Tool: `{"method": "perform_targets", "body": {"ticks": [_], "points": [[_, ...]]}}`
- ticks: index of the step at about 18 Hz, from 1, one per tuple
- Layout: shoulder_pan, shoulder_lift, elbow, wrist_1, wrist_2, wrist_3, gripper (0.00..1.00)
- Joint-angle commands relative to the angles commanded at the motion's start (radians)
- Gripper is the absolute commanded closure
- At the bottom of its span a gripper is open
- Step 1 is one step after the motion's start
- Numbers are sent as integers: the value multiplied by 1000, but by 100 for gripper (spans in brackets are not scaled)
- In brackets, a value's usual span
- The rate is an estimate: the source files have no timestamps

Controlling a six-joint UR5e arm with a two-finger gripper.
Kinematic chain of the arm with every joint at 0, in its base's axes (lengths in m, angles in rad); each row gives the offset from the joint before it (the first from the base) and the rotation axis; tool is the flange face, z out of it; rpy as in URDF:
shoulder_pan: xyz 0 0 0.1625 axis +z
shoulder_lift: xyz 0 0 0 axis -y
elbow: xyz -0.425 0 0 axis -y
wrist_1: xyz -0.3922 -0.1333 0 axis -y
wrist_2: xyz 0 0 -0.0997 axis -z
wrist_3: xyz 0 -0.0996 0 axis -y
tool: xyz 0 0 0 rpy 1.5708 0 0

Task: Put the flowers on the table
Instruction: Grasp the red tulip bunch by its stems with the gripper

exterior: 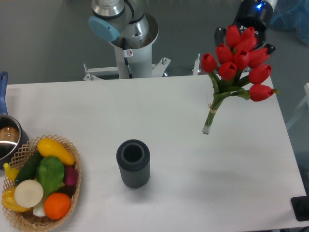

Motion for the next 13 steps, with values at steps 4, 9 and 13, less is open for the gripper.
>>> {"method": "perform_targets", "body": {"ticks": [4, 9, 13], "points": [[0, 0, 0, 0, 0, 2, 66], [5, 2, -2, -2, 26, 2, 66], [-2, 17, 0, -3, 127, -5, 66]]}}
